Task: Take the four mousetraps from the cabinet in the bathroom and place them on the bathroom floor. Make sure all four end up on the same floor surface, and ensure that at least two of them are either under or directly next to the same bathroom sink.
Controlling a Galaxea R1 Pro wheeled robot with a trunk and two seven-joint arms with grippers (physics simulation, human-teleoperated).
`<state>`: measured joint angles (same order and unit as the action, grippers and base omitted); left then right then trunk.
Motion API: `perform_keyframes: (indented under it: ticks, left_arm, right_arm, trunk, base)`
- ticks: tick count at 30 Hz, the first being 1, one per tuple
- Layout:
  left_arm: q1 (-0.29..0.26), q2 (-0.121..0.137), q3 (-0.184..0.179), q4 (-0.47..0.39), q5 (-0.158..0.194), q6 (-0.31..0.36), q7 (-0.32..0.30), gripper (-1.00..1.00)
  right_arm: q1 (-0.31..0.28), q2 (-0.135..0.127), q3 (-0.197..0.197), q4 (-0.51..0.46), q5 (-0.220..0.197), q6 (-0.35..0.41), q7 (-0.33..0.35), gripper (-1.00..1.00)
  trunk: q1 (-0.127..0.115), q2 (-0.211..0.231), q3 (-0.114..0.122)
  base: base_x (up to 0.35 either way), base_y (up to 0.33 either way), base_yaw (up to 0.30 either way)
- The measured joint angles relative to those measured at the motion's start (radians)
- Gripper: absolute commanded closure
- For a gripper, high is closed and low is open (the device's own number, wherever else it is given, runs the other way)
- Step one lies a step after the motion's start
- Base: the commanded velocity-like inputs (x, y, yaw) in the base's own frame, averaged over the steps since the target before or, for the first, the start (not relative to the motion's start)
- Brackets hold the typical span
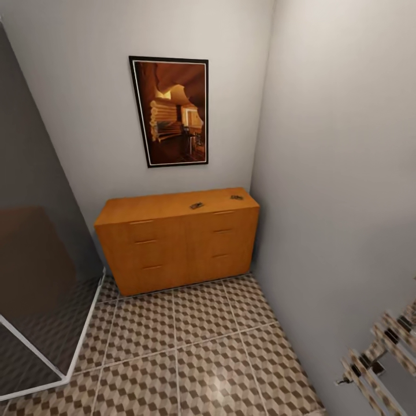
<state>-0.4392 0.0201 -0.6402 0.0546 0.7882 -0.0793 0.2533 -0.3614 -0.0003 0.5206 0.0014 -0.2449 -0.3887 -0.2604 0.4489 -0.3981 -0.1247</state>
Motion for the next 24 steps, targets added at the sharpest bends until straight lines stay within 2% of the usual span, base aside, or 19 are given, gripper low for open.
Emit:
perform_keyframes:
  ticks: [16,24]
  left_arm:
    - [0.0,0.0,0.0,0.0,0.0,0.0,0.0,-1.0]
    - [0.0,0.0,0.001,0.0,0.0,0.0,0.0,-1.0]
  right_arm:
    - [0.0,-0.006,0.0,0.0,-0.001,0.005,0.001,-1.0]
    - [0.0,0.0,0.0,0.0,0.0,0.005,0.001,-1.0]
  trunk:
    - [0.0,0.0,-0.003]
    - [0.0,0.0,-0.003]
  base:
    - [0.337,0.0,0.0]
    - [0.337,0.0,0.0]
